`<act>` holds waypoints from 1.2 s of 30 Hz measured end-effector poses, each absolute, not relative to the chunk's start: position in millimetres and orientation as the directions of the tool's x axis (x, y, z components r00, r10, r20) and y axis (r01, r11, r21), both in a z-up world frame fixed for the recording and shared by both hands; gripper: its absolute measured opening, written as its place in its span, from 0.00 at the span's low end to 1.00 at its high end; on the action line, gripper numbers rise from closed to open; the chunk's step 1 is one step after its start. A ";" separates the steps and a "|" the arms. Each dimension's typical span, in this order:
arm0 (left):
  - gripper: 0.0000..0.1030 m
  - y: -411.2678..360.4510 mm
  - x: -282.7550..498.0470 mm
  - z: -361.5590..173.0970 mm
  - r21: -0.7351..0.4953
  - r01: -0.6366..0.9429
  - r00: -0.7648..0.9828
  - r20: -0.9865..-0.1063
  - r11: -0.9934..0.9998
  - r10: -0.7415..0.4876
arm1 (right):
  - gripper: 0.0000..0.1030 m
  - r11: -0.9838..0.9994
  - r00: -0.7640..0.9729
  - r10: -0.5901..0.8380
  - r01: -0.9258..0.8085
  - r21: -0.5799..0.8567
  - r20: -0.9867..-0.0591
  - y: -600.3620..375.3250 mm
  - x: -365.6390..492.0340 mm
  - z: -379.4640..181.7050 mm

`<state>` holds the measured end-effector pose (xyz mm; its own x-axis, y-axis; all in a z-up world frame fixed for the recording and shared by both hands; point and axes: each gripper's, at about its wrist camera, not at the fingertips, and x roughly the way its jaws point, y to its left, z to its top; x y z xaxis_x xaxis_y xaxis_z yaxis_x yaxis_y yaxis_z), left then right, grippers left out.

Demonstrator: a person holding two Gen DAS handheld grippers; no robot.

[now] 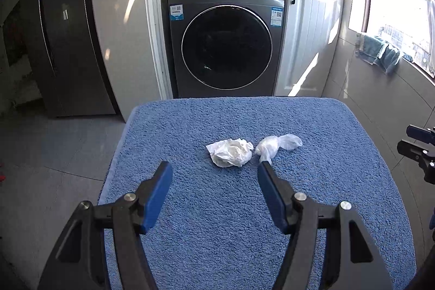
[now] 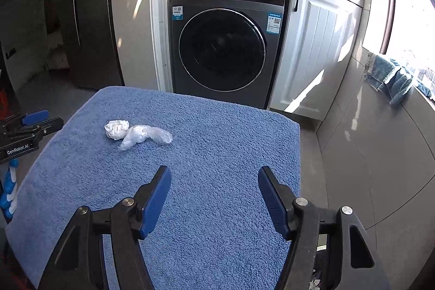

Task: Collect trash
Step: 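Move both open tools back to the tissues on the towel, then grasp the crumpled tissue with the left tool while the right tool grasps the white plastic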

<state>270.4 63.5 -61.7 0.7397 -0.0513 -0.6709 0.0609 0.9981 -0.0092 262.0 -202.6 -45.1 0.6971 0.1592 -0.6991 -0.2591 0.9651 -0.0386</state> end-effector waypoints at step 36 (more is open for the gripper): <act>0.33 71.3 402.4 -158.4 -0.242 0.262 0.489 -0.801 0.934 -0.345 | 0.18 0.760 0.406 0.445 -0.643 0.096 -0.798 -101.1 397.2 -153.0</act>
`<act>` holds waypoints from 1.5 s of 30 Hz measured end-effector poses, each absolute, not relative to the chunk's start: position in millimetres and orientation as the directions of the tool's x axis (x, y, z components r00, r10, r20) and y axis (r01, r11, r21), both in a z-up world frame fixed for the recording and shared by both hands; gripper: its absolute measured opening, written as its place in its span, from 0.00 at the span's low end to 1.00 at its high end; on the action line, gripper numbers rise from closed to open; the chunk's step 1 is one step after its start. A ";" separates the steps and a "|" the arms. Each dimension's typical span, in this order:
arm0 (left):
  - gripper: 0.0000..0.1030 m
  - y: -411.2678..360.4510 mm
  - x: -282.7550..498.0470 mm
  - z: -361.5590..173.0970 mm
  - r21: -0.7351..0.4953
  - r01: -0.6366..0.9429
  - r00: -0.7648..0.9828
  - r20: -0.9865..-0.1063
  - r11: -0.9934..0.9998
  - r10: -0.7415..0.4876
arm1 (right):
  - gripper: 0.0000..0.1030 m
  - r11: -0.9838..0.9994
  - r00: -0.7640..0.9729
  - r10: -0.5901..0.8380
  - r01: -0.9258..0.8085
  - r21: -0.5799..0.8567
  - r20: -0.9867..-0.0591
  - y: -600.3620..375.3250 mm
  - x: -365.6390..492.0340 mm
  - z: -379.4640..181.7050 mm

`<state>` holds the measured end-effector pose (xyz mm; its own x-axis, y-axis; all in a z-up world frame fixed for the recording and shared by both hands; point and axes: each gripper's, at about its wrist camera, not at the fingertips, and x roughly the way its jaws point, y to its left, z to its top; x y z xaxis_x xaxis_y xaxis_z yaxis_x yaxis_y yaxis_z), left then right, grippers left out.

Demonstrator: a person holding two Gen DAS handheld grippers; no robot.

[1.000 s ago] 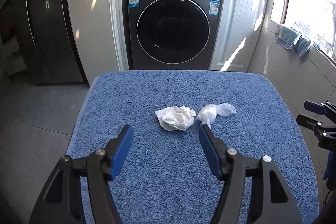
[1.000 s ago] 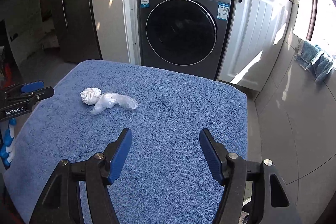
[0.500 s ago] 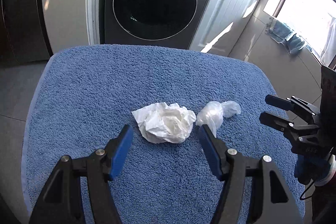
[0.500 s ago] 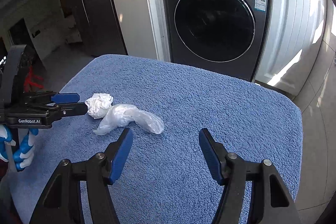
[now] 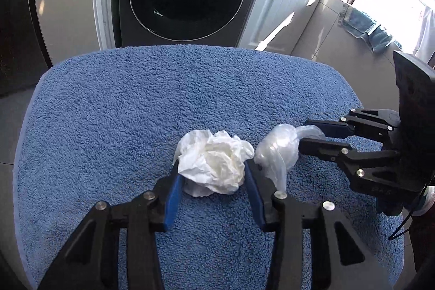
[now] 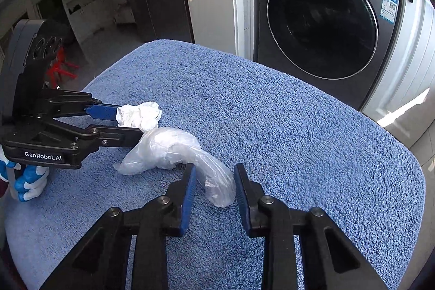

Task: Collect trash
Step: 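Grasp the crumpled tissue with the left tool while the right tool grasps the white plastic, then carry the tissue and white plastic over the bin and open both tools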

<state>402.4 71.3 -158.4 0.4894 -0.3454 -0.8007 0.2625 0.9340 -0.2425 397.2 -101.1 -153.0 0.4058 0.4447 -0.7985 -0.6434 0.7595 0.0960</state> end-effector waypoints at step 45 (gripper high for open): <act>0.14 -37.4 196.5 2.6 -0.112 0.403 0.682 -0.625 0.908 -0.380 | 0.06 0.982 0.807 0.180 -0.185 0.049 -0.562 -339.4 100.0 -10.5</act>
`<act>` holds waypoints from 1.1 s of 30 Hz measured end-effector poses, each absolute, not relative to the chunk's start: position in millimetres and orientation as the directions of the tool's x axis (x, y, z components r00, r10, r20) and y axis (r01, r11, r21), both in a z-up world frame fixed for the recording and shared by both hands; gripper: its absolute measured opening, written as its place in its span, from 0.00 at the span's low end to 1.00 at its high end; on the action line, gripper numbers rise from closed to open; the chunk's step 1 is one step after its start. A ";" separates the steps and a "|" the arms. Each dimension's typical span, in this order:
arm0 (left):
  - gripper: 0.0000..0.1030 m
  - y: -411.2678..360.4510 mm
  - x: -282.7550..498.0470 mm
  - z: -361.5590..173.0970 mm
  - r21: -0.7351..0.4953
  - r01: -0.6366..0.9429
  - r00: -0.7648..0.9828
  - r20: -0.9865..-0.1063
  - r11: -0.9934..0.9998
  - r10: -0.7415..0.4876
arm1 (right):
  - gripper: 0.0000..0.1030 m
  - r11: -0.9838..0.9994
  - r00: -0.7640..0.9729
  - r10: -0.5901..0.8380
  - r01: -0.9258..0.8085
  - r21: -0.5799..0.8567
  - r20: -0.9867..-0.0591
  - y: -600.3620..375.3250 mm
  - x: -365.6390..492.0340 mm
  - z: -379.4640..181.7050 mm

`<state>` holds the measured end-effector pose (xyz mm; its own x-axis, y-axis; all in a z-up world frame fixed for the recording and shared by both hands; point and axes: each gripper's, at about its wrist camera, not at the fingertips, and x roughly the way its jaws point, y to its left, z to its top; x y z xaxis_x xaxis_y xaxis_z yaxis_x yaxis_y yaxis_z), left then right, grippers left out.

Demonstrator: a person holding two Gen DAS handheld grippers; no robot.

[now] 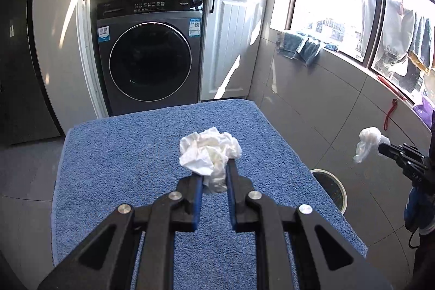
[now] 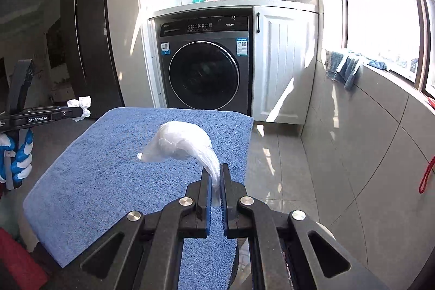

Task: Collect trash
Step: 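Carry the tissue and white plastic over the bin and open both tools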

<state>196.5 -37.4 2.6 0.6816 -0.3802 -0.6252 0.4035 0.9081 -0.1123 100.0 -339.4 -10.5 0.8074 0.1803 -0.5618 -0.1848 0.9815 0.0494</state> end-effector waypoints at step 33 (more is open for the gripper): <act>0.20 -468.3 244.2 -161.9 -0.247 0.810 0.066 -0.863 0.532 -0.501 | 0.08 0.905 0.500 -0.077 0.398 0.149 -0.863 -555.4 128.2 -208.7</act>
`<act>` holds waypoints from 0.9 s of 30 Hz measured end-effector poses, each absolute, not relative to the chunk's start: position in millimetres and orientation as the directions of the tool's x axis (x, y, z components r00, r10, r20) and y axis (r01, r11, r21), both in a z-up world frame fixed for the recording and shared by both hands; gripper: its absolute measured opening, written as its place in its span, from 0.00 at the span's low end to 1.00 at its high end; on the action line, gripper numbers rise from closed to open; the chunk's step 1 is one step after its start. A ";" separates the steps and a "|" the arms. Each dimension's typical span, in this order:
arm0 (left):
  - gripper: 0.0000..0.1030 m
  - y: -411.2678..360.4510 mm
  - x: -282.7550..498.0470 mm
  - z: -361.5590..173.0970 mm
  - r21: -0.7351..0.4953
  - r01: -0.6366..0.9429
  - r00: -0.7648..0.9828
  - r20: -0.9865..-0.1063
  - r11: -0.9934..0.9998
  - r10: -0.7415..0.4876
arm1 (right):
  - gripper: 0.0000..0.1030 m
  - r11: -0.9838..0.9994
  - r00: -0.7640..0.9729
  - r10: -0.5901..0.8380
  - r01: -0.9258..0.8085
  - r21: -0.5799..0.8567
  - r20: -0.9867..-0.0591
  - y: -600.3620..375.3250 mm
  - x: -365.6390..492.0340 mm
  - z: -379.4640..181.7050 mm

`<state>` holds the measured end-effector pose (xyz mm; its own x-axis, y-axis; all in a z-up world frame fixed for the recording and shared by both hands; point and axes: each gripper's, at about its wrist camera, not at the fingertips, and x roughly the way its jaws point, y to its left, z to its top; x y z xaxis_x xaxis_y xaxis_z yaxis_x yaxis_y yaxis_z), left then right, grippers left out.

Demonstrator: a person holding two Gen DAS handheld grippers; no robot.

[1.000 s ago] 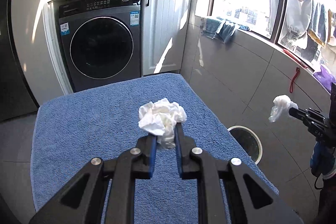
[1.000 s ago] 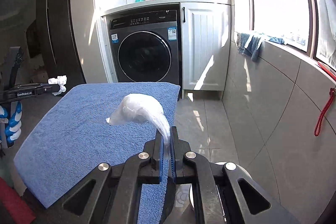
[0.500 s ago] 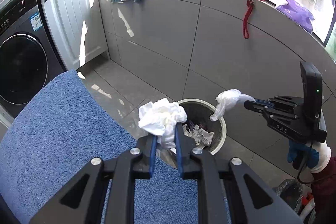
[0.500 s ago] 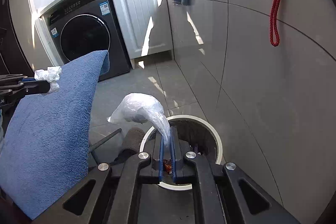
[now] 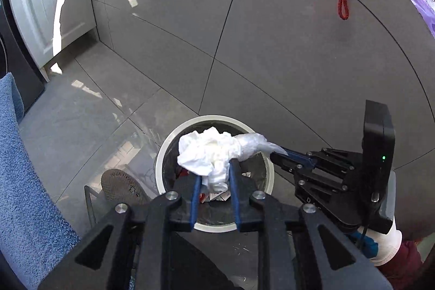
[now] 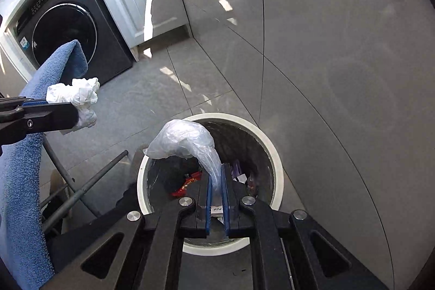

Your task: Collect trash

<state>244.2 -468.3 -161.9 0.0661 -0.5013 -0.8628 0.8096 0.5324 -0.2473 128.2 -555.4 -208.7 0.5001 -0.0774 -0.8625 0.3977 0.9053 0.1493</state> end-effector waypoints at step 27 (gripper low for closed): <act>0.61 -316.3 229.3 -56.9 -0.040 0.679 0.461 -0.754 0.733 -0.468 | 0.54 0.973 0.679 -0.135 0.230 0.034 -0.721 -457.9 131.1 -87.0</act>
